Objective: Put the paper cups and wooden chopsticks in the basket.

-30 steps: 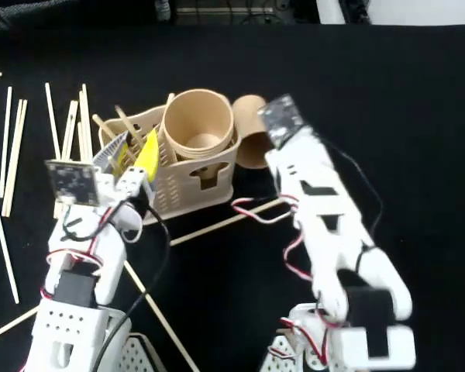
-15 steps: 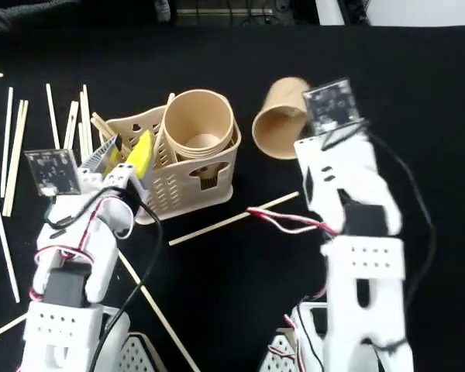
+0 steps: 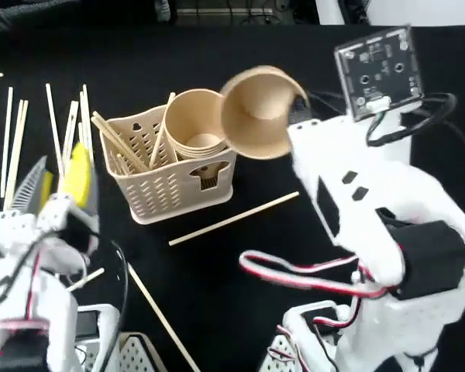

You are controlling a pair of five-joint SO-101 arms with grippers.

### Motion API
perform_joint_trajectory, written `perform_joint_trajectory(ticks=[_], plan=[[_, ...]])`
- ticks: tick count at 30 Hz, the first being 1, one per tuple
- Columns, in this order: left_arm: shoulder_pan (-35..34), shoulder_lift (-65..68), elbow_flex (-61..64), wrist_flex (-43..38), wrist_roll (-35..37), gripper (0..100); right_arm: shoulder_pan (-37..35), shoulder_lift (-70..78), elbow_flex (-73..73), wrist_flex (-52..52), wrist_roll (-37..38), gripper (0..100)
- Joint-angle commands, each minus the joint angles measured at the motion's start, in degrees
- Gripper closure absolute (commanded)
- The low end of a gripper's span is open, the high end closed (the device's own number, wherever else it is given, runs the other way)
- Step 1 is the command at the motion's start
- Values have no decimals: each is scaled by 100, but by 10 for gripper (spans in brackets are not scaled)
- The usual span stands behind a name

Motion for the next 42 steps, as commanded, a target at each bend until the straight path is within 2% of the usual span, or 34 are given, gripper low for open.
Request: perform_joint_trajectory(ticks=[1,6,13,17,27,29,34,42], plan=[[-1314,826,-13,-9,-448,816,-343,681,-1033,123,167,987],[-2220,1820,22,26,-932,816,-774,1640,-1991,835,185,987],[-2492,2971,13,-18,-1530,816,-1451,2527,-2826,1037,167,987],[-2492,3393,-4,-18,-1925,816,-1424,2853,-2870,1011,176,987],[-2686,3604,31,-378,-1908,811,-1143,3310,-2853,941,202,985],[-2870,3604,-4,-413,-1723,799,-1152,3327,-2862,1029,176,941],[-3134,3930,-303,-369,-1644,776,-1187,3336,-2835,1046,316,677],[-3398,6374,-1815,-360,-1688,773,-1073,3222,-2923,1090,352,684]])
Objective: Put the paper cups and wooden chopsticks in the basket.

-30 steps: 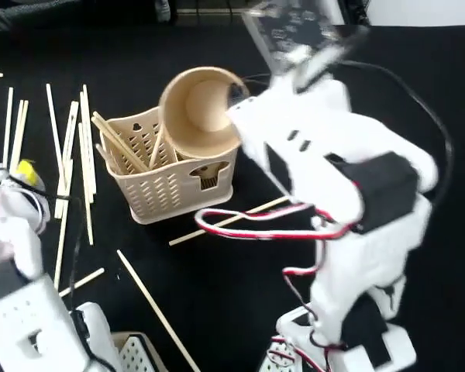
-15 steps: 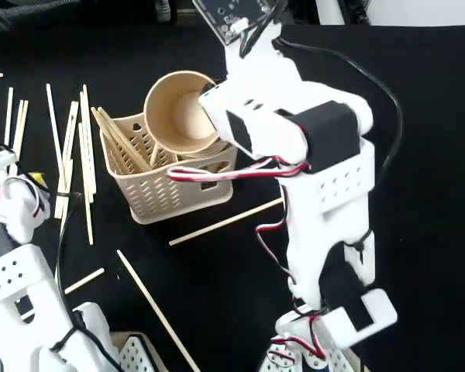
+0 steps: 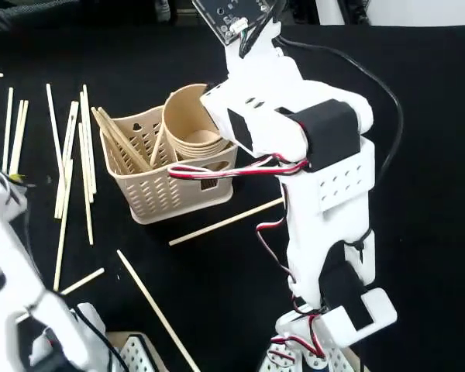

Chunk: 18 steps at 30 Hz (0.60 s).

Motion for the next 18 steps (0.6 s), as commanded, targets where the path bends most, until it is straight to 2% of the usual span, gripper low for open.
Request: perform_joint_trajectory(ticks=[1,5,9,18], plan=[[-207,1582,-1358,-97,-105,772,237,-171,-277,114,44,684],[-180,3209,-2721,-79,-712,772,765,-391,-303,290,316,684],[-40,4853,-4708,554,-1116,771,1371,-505,-127,413,387,684],[637,9213,-9464,1793,-1169,777,2066,-848,1622,211,404,684]])
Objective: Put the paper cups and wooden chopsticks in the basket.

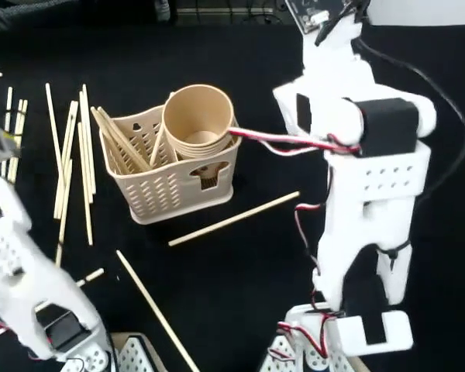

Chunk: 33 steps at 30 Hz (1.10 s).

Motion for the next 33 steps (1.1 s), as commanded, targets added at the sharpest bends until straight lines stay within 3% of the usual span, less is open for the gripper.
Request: perform_joint_trajectory(ticks=[1,5,8,13,20,29,33], plan=[[365,2145,-2826,484,-62,777,308,-347,585,-79,44,684],[400,3640,-4989,905,-70,859,738,-998,1218,-246,53,702],[409,4510,-6413,1371,-79,948,1029,-1807,1833,-440,62,815],[523,4536,-6264,1837,-79,971,1609,-3187,3609,-1240,62,988],[620,3833,-6273,2971,-70,972,2215,-3829,6352,-2936,62,968],[514,2840,-6167,2963,246,973,2884,-3837,8453,-4598,62,969],[514,1916,-5165,2963,378,973,3103,-3837,9341,-5380,62,969]])
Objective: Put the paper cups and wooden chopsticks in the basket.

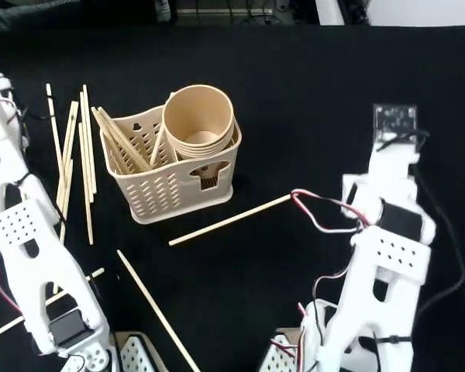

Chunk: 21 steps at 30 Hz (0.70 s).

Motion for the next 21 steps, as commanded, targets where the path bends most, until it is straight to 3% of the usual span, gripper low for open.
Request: perform_joint_trajectory(ticks=[1,7,21], plan=[[-48,-1477,1138,53,149,973,229,-154,611,-738,35,969],[-48,-2347,2738,-501,114,972,220,-163,1543,-1600,26,969],[-136,-1055,3125,-1679,-185,970,211,-180,1921,-1714,35,970]])
